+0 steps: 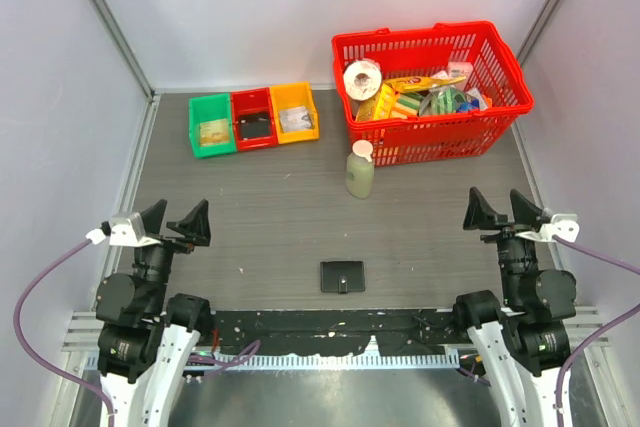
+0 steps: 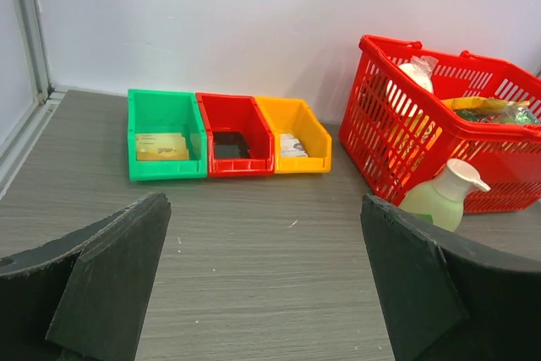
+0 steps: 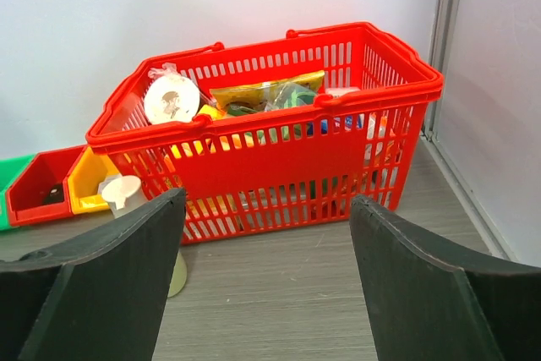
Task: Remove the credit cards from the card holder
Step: Move the card holder to the center of the board.
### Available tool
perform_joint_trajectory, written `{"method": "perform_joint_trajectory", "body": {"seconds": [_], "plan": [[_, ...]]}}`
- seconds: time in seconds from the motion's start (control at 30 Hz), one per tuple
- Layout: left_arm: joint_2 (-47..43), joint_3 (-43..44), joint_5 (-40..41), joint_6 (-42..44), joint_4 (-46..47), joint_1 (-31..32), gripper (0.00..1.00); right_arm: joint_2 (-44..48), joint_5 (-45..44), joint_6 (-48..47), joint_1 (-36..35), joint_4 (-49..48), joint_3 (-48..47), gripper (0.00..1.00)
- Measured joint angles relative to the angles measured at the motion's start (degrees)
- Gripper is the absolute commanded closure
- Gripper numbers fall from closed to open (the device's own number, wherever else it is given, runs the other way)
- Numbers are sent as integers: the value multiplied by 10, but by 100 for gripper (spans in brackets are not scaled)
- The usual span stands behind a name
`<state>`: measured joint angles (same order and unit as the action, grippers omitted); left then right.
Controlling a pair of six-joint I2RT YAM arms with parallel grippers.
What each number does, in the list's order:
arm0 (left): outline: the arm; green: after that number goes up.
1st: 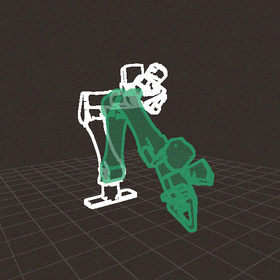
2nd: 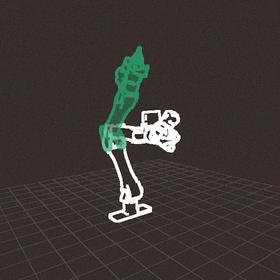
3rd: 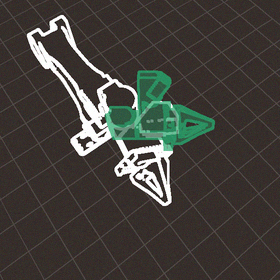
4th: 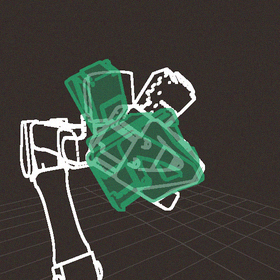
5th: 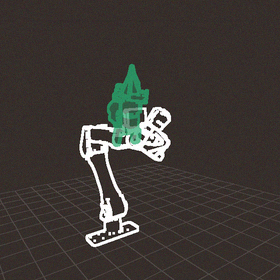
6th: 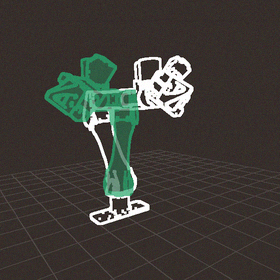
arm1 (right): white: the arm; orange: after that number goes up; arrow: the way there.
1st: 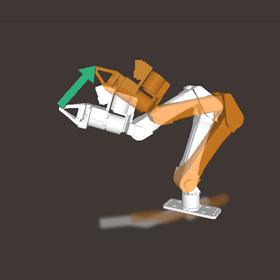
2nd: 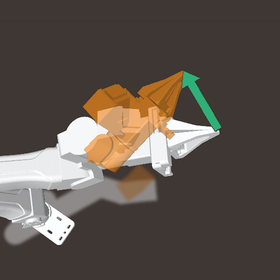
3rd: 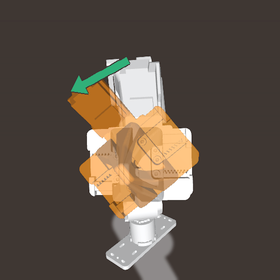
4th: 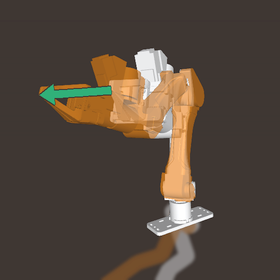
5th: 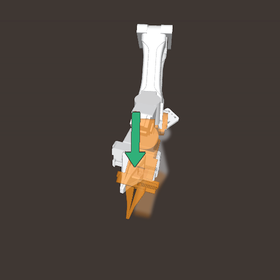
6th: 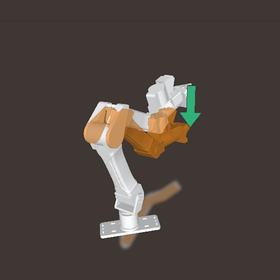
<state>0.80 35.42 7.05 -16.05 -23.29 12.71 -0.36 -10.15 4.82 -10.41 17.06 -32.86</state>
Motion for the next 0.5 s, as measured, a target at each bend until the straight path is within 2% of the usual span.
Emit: {"method": "perform_joint_trajectory", "body": {"seconds": [0.23, 0.5], "plan": [[0, 0, 16, 0, -13, 9, 0, -20, 13, 8, 0, 22, -31, 17], [-2, 0, 28, -5, -19, 11, 0, -136, 144, 63, 0, 70, -124, 17]]}}
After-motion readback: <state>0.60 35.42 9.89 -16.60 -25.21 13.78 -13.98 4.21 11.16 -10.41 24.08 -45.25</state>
